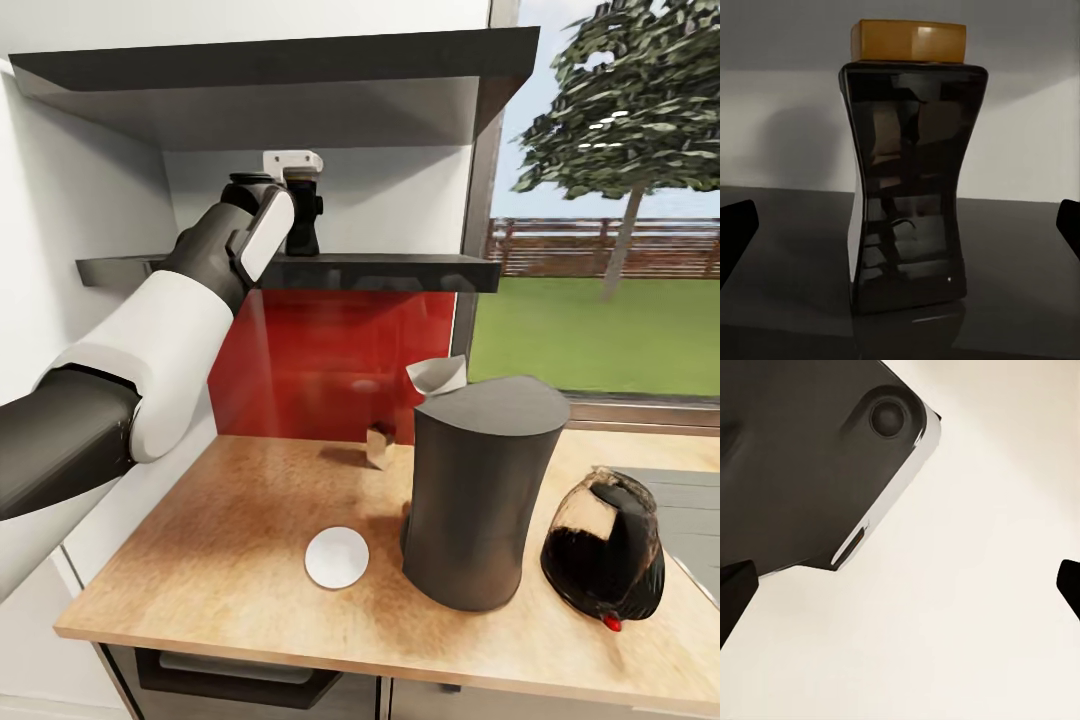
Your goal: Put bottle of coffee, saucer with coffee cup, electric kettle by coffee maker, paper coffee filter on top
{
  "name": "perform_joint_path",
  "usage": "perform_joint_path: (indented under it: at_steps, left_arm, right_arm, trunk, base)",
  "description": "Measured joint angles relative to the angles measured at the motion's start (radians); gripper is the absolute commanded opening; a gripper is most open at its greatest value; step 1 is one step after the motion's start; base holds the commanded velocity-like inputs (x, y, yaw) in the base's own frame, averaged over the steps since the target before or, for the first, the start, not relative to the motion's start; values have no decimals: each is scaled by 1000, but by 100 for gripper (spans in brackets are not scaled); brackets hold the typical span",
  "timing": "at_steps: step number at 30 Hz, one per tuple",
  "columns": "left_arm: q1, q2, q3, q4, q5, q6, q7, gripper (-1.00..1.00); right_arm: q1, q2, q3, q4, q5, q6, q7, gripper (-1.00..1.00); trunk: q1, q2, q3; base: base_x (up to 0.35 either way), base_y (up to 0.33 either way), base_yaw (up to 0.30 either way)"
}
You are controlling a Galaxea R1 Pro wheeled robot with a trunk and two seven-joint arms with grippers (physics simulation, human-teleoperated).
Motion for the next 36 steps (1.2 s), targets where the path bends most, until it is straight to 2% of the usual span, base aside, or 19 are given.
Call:
perform_joint_path:
  at_steps: [36]
  left_arm:
    - [0,0,-2,0,-1,8,0,100]
  right_arm:
    - [0,0,0,0,0,0,-2,100]
  trunk:
    - [0,0,0]
  base:
    - [55,0,0]
